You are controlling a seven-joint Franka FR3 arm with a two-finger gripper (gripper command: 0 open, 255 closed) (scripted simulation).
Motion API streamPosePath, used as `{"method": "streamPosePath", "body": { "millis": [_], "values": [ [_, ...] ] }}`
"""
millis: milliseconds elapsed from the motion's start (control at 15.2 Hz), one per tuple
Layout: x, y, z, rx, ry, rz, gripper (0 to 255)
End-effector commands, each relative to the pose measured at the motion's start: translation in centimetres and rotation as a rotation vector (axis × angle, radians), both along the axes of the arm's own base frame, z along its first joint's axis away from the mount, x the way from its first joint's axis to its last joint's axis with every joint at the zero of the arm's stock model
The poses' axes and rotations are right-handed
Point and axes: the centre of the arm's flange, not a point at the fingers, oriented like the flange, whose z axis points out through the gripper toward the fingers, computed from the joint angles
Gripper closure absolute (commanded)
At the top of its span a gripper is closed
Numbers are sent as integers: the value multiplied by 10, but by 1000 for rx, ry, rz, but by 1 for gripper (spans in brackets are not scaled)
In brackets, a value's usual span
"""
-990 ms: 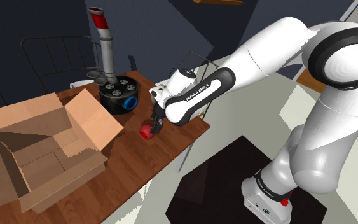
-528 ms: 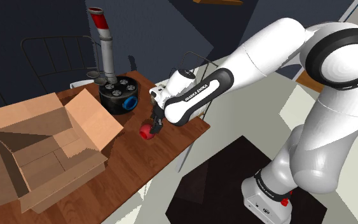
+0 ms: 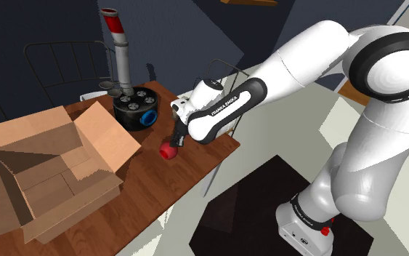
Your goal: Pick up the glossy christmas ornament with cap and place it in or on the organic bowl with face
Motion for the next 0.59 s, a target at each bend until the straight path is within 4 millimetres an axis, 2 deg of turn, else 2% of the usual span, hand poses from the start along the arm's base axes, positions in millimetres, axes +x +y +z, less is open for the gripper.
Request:
{"method": "streamPosePath", "body": {
  "millis": [0, 66, 528],
  "values": [
    [0, 0, -1, -1, 2, 0, 255],
    [0, 0, 0, -1, 2, 0, 255],
    [0, 0, 37, -1, 2, 0, 255]
  ]
}}
